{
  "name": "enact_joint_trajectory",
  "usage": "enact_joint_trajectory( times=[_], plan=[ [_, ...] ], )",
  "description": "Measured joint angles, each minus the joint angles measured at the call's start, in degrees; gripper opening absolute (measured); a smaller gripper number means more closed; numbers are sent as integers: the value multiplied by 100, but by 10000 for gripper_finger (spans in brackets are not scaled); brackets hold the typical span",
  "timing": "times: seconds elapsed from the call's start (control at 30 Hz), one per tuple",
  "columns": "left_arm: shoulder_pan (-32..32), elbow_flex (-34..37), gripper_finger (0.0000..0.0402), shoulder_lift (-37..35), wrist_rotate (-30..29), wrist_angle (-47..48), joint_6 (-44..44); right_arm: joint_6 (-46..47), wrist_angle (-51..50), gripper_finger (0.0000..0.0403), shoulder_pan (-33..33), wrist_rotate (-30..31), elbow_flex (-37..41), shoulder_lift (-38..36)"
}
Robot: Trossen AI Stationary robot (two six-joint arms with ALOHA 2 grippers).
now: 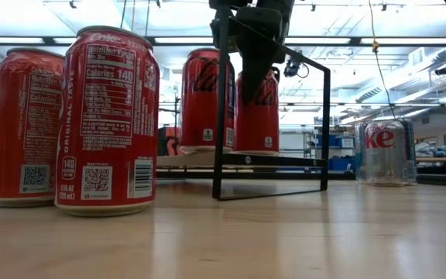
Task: Place canned beverage on shelf
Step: Put the red and black soda can on the shelf aligned with the other red and black soda can
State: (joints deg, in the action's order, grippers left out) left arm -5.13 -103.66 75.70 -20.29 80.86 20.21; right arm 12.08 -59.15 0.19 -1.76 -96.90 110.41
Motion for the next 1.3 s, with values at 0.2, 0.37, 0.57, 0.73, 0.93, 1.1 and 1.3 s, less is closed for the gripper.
enact_joint_trajectory(
  times=[0.2,0.37,0.57,0.73,0.93,1.1,1.3],
  plan=[
    [0,0,364,0,1,0,-2,19,-53,330,-15,-127,0,0],
    [0,0,364,0,0,0,-2,43,-137,345,-15,-145,0,0],
    [0,0,364,0,0,0,-2,101,-273,362,-26,-273,-19,5],
    [0,0,364,2,0,0,-27,91,-506,363,-47,-287,-194,9],
    [2,0,364,4,0,0,-37,90,-855,363,-109,-426,-431,9],
    [2,0,364,4,0,0,-42,87,-1090,363,-114,-492,-686,11],
    [2,0,364,4,-2,-2,-96,65,-1400,364,-185,-528,-1127,11]
  ],
)
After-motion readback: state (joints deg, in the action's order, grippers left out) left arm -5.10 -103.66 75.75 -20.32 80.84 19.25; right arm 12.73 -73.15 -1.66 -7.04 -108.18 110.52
